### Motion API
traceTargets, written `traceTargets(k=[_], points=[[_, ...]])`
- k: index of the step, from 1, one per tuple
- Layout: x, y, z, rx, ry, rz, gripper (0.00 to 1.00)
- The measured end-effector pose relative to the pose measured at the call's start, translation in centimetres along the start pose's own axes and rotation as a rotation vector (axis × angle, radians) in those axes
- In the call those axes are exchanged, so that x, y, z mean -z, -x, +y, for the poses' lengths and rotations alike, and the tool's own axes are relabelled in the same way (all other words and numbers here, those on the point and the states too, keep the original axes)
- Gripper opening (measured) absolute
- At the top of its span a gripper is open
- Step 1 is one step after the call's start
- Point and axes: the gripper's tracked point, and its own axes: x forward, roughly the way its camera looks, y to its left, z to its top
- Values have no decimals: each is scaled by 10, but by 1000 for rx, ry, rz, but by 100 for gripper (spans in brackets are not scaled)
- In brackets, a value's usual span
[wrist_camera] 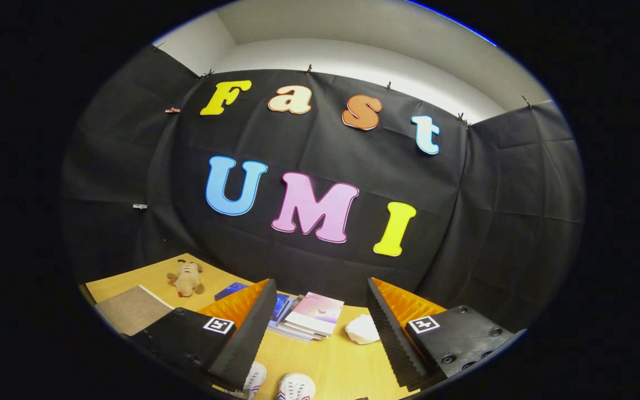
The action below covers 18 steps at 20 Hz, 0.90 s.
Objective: Open the storage box then place both shoes into the box .Put the left shoe in first, then the right shoe, with the right side of both shoes facing outward in a uniform manner.
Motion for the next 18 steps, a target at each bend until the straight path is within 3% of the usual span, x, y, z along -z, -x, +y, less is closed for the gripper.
traceTargets(k=[6,13,18], points=[[33,-5,51,-228,-177,118,97],[75,10,135,-617,-402,234,99],[124,32,186,-830,-722,464,98]])
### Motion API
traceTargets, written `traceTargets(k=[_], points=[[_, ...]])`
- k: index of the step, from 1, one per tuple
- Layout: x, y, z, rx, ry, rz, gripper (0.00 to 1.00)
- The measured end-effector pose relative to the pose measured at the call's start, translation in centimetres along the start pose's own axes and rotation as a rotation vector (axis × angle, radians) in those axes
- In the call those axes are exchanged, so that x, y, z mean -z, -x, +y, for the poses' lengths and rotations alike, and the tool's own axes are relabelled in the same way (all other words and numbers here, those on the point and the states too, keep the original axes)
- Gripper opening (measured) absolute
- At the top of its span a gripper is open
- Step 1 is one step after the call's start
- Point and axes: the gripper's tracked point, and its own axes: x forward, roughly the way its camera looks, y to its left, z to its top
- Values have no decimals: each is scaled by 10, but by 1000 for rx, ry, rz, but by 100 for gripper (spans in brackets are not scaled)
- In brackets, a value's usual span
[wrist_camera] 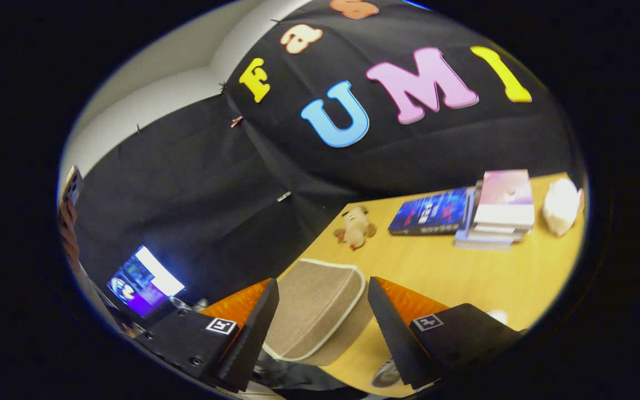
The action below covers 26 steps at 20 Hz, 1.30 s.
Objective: Open the storage box then place both shoes into the box .Put the left shoe in first, then the right shoe, with the right side of both shoes facing outward in a uniform manner.
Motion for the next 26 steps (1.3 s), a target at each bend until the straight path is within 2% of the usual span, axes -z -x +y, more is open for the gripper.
traceTargets(k=[4,8,15,20,24,25,26], points=[[39,-30,-23,-133,-344,108,98],[73,-45,-37,-207,-532,182,97],[126,-78,-35,-306,-717,307,96],[145,-94,-33,-368,-776,317,96],[144,-94,-34,-407,-810,299,95],[144,-96,-37,-399,-816,296,94],[141,-99,-39,-402,-838,287,83]])
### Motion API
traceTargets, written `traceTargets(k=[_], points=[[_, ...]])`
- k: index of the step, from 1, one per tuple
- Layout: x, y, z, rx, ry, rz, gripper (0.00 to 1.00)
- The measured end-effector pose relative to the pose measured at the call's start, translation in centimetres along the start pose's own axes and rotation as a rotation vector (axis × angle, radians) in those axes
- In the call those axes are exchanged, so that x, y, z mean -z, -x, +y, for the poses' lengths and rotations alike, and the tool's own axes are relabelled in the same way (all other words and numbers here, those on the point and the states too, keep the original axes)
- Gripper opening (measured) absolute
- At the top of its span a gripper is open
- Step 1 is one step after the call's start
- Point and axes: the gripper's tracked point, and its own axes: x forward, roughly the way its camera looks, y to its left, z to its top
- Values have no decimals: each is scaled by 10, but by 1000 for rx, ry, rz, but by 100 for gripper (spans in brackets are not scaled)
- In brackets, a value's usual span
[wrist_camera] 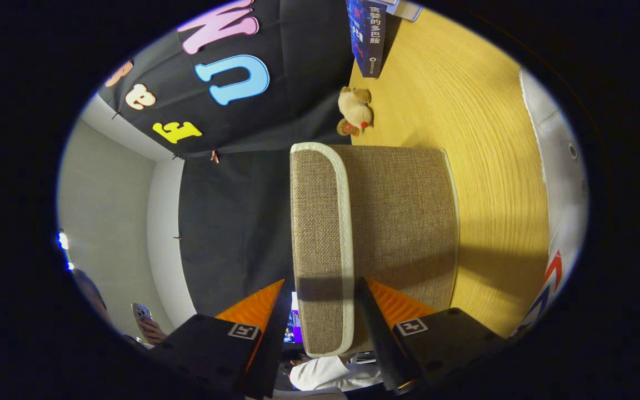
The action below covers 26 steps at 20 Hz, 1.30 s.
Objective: Open the storage box then place both shoes into the box .Put the left shoe in first, then the right shoe, with the right side of both shoes facing outward in a uniform manner.
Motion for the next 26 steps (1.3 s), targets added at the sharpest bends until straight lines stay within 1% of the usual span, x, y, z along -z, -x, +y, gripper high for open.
traceTargets(k=[1,2,3,5,6,8,10,12,14,18,20,22,26], points=[[-1,1,7,-23,-21,-7,72],[-1,1,11,-36,-24,-9,73],[0,2,6,-24,-12,-11,73],[2,1,7,-35,-42,-12,45],[4,2,2,-14,-27,-6,44],[5,-1,-4,22,0,-25,23],[7,8,6,11,59,-34,8],[9,7,16,7,87,-46,5],[6,9,35,-5,102,-73,5],[12,6,70,14,206,-97,5],[13,-2,79,55,263,-99,5],[18,-10,74,114,318,-77,5],[18,-24,73,158,304,-68,5]])
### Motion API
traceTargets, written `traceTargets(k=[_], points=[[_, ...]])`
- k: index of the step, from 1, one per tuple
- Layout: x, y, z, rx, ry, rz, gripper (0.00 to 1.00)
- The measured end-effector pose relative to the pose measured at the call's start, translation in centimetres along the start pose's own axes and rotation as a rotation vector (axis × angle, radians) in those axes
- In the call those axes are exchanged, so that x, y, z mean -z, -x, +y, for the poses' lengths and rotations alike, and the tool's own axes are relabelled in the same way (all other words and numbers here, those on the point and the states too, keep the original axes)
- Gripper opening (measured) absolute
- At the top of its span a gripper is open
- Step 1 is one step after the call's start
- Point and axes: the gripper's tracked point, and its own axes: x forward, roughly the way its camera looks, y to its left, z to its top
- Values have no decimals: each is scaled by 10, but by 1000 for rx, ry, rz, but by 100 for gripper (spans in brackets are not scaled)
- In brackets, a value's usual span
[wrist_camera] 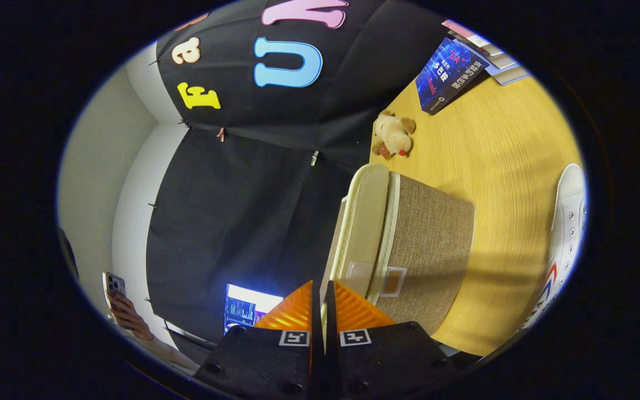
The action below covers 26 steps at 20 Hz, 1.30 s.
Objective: Open the storage box then place both shoes into the box .Put the left shoe in first, then the right shoe, with the right side of both shoes facing outward in a uniform manner.
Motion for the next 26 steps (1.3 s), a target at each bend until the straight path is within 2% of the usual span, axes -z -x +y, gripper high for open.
traceTargets(k=[11,13,14,17,18,19,22,23,24,25,26], points=[[3,1,-8,39,-113,58,6],[5,4,-9,45,-124,80,9],[6,3,-10,48,-122,87,14],[16,-2,-22,88,-132,122,14],[18,-3,-27,107,-120,128,22],[19,-2,-28,113,-108,130,22],[15,-10,-29,98,-138,119,22],[16,-13,-35,120,-144,119,22],[20,-16,-48,162,-143,118,13],[16,-13,-51,169,-156,121,7],[23,-6,-47,173,-172,114,5]])
